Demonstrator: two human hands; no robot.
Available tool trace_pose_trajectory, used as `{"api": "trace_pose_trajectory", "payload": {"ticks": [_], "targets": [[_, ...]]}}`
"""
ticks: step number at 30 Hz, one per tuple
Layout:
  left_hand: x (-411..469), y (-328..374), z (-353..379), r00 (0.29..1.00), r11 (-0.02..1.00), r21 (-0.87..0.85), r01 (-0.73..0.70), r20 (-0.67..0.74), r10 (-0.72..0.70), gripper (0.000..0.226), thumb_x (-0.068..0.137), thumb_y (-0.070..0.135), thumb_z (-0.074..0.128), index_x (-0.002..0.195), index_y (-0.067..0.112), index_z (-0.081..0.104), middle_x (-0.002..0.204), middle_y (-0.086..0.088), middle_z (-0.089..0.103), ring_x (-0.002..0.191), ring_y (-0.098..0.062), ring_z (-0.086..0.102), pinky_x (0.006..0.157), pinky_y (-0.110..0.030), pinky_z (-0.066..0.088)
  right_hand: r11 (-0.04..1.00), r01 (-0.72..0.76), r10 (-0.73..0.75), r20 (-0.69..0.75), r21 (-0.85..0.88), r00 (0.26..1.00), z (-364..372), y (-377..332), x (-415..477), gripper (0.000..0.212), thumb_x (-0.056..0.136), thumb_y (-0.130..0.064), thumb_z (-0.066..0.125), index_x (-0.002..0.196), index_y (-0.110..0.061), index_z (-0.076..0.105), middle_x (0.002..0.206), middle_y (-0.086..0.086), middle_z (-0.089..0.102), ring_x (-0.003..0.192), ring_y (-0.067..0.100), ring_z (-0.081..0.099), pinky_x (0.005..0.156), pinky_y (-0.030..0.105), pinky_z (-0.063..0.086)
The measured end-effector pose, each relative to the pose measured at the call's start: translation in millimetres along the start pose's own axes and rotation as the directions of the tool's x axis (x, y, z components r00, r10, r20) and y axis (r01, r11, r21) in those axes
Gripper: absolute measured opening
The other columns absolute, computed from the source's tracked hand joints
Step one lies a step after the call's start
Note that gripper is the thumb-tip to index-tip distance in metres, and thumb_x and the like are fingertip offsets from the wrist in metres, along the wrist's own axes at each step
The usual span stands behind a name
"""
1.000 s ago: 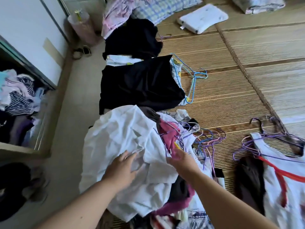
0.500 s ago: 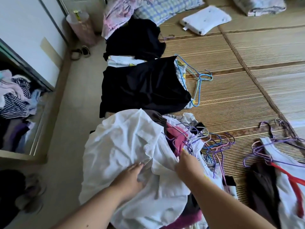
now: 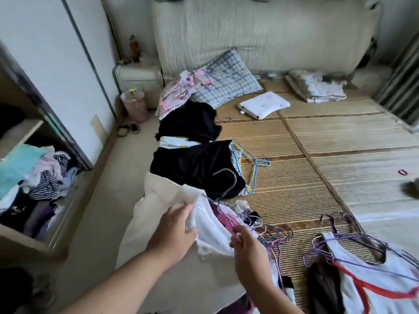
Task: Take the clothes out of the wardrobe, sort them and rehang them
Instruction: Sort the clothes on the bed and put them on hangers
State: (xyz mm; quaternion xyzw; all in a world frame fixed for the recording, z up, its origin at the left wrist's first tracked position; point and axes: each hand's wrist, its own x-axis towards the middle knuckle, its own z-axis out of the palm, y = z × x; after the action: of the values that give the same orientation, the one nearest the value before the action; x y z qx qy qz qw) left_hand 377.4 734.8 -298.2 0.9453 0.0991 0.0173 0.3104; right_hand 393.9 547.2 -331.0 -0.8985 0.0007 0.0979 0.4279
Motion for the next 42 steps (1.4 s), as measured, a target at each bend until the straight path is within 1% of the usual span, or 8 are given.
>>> {"api": "trace_pose_trajectory", "payload": {"ticks": [7,12,15,18,24,31,37,42], "targets": [[-73,73,-114,0.852,0.963,0.242,-0.117,-0.474,0.222,0.065,0.065,0.005,0.079,0.127,0.008,0.059,0.113,-0.017,0.059,0.107,-0.036,0.051,0.094,-0.046,0.043,0.919,0.372,-0.377,-0.016,-0.132,0.926,-102,-82,-58,0.023,0.092,-0.021,0.052,0.108,-0.035,0.061,0.083,-0.012,0.062,0.077,0.013,0.055,0.062,0.026,0.035],[-138,87,-176,0.942,0.93,0.362,0.07,-0.33,0.057,0.052,0.094,0.025,0.05,0.144,0.03,0.036,0.149,0.004,0.039,0.14,-0.023,0.029,0.107,-0.043,0.031,0.806,0.567,-0.567,0.055,-0.169,0.822,-159,-137,-114,0.022,0.09,-0.02,0.054,0.104,-0.033,0.065,0.079,-0.015,0.063,0.076,0.011,0.057,0.065,0.025,0.042],[-178,85,-204,0.941,0.96,0.269,0.075,-0.337,0.021,0.026,0.095,0.031,0.049,0.119,0.022,0.055,0.118,-0.007,0.065,0.112,-0.027,0.058,0.085,-0.035,0.041,0.753,0.635,-0.632,0.082,-0.172,0.771,-175,-168,-144,0.022,0.088,-0.018,0.057,0.101,-0.032,0.067,0.074,-0.018,0.063,0.073,0.005,0.055,0.062,0.011,0.038],[-214,77,-229,0.931,0.994,0.106,0.024,-0.364,0.016,0.017,0.092,0.031,0.055,0.088,0.014,0.055,0.086,-0.009,0.067,0.085,-0.028,0.064,0.068,-0.034,0.046,0.752,0.637,-0.631,0.096,-0.168,0.77,-180,-188,-163,0.014,0.084,-0.028,0.065,0.096,-0.035,0.067,0.075,-0.019,0.063,0.073,0.004,0.057,0.059,0.005,0.035],[-246,13,-268,0.893,0.987,0.022,0.16,-0.43,-0.135,0.023,0.092,0.037,0.055,0.08,0.018,0.05,0.079,-0.007,0.064,0.08,-0.028,0.062,0.068,-0.035,0.048,0.785,0.563,-0.52,0.219,-0.258,0.826,-144,-211,-164,0.043,0.088,-0.04,0.061,0.129,-0.033,0.054,0.125,-0.009,0.061,0.114,0.012,0.057,0.09,0.025,0.042],[-236,-108,-350,0.932,0.99,0.074,0.118,-0.351,-0.085,0.034,0.092,0.04,0.053,0.067,0.021,0.04,0.066,0.0,0.056,0.071,-0.019,0.058,0.064,-0.032,0.042,0.808,0.542,-0.54,0.079,-0.232,0.838,3,-275,-168,0.005,0.087,-0.032,0.061,0.082,-0.034,0.062,0.063,-0.018,0.057,0.059,-0.006,0.05,0.056,0.008,0.038],[-218,-200,-426,0.979,0.99,0.113,0.083,-0.195,-0.06,0.027,0.095,0.044,0.047,0.08,0.022,0.053,0.071,0.004,0.062,0.068,-0.01,0.059,0.062,-0.027,0.043,0.849,0.487,-0.512,-0.094,-0.206,0.854,86,-339,-170,0.008,0.087,-0.026,0.064,0.08,-0.029,0.065,0.07,-0.014,0.06,0.07,0.009,0.056,0.06,0.022,0.037],[-183,-238,-452,0.991,0.997,0.013,0.076,-0.113,-0.074,0.029,0.094,0.041,0.052,0.107,0.019,0.067,0.087,0.003,0.071,0.074,-0.011,0.063,0.055,-0.019,0.035,0.89,0.403,-0.435,-0.131,-0.215,0.891,109,-360,-169,0.012,0.085,-0.03,0.065,0.076,-0.038,0.064,0.062,-0.021,0.059,0.061,-0.007,0.054,0.052,0.007,0.036]]}}
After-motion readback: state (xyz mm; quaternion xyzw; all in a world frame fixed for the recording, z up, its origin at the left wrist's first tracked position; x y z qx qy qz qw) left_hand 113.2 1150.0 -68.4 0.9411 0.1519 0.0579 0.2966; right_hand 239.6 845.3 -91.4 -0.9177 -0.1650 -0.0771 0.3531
